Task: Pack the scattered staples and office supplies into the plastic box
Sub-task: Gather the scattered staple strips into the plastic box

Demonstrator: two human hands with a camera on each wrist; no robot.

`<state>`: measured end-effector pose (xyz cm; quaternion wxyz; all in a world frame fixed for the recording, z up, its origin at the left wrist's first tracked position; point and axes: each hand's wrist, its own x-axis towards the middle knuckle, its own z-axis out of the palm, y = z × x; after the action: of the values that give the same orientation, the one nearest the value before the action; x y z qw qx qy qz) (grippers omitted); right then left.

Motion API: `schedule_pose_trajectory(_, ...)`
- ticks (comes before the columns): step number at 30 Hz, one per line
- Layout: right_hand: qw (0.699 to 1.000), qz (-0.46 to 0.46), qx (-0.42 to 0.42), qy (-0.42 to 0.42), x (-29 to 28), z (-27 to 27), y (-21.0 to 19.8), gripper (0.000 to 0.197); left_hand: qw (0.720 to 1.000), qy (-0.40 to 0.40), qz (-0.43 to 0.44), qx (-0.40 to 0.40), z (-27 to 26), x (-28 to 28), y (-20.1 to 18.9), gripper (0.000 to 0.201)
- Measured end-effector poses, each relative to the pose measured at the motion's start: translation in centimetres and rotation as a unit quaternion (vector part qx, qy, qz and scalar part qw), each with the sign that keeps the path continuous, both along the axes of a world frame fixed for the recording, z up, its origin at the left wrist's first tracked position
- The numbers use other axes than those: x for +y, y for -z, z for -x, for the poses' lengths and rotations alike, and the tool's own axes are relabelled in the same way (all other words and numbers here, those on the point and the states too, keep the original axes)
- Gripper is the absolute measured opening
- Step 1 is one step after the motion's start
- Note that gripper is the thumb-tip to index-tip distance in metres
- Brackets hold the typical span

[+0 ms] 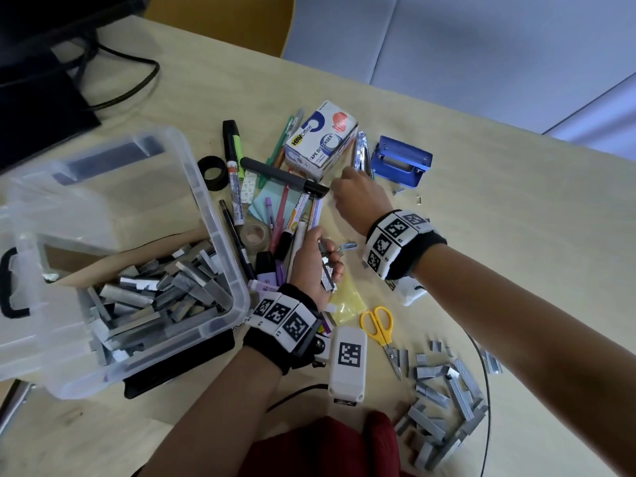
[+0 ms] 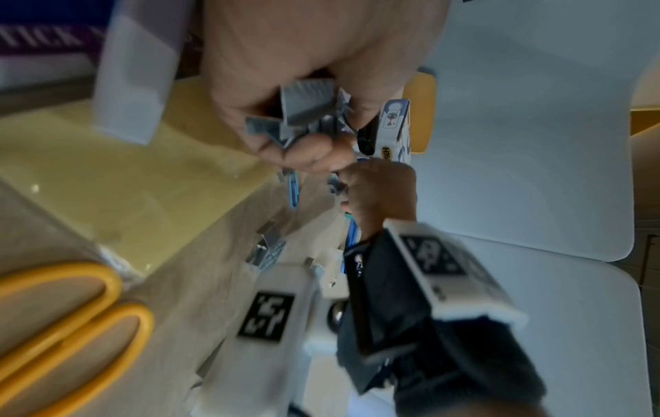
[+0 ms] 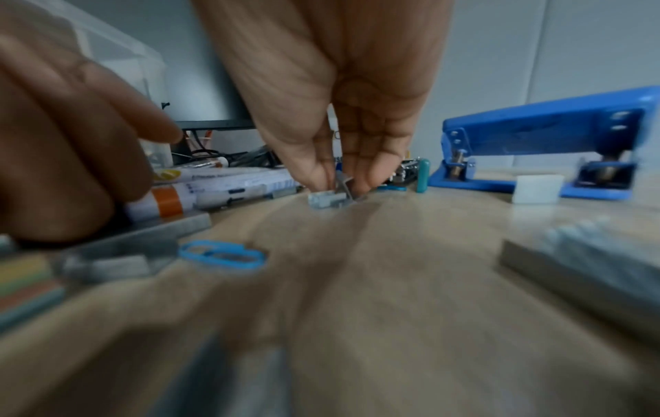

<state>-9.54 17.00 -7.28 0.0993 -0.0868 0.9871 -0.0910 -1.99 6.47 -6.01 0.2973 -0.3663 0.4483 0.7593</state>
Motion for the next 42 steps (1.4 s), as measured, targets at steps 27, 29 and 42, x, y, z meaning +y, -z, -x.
schedule_pose_trajectory(27, 0.993, 0.106, -0.057, 0.009, 3.9, -5.7, -0.5, 0.038, 0.998, -0.011, -0.065, 0.019, -1.2, -1.3, -0.1, 0.041)
schedule_pose_trajectory(29, 0.994, 0.094, -0.059, 0.005, 3.7, -5.5, -0.3, 0.030, 0.998, -0.025, -0.060, 0.019, -1.3, -1.7, 0.2, 0.040)
schedule_pose_trajectory(42, 0.567, 0.696, -0.167, 0.408, 4.7, -6.9, -2.4, 0.019, 0.998, -0.031, -0.060, 0.014, -1.7, -2.3, 0.2, 0.039)
